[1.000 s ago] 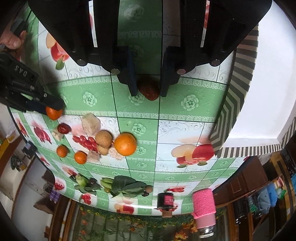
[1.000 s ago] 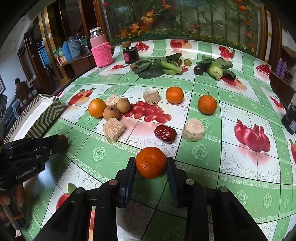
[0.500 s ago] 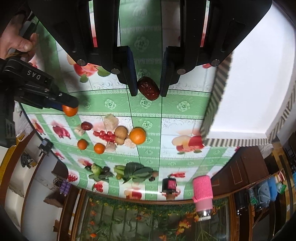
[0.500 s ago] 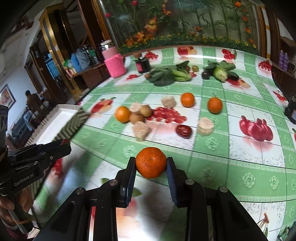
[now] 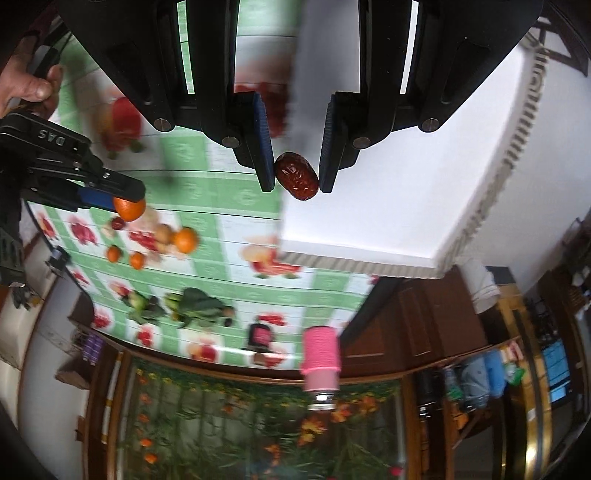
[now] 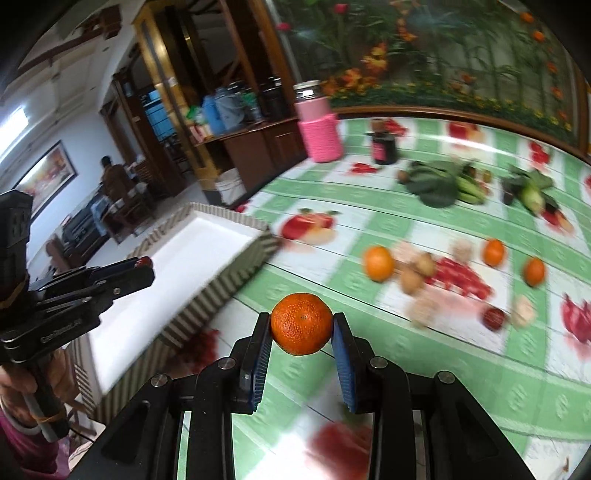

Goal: Organize fruits
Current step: 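Carry the mandarin in the right tool while the left tool carries the date to the white tray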

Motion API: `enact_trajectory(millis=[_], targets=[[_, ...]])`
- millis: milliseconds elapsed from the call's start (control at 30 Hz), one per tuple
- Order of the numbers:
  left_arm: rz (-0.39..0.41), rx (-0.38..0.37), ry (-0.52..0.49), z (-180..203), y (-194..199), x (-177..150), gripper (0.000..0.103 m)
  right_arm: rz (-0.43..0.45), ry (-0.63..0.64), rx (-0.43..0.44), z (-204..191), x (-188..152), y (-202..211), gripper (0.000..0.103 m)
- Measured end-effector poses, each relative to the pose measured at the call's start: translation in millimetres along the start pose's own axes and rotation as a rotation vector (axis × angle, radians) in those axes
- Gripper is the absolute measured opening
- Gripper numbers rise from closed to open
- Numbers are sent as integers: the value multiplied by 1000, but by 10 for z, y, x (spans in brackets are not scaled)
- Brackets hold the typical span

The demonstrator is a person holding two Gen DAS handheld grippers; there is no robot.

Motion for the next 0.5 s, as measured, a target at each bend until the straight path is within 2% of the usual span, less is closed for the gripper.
enact_trajectory(millis=[200, 500], targets=[[-55, 37, 54, -370, -179, -96, 24, -34, 85, 59, -436, 256, -388, 32], [-132, 58, 94, -612, -422, -160, 24, -123, 194, 101, -881, 521, -1030, 32]])
Point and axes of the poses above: each gripper's, at about its wrist camera, not at the fingertips, and y roughly against the way its jaws point, z to its right, x to its top, the point moved 2 cm from there along -y, roughly the way its jaws point, and after that the axes turned 4 degrees about -y, right-handed, at the moved point
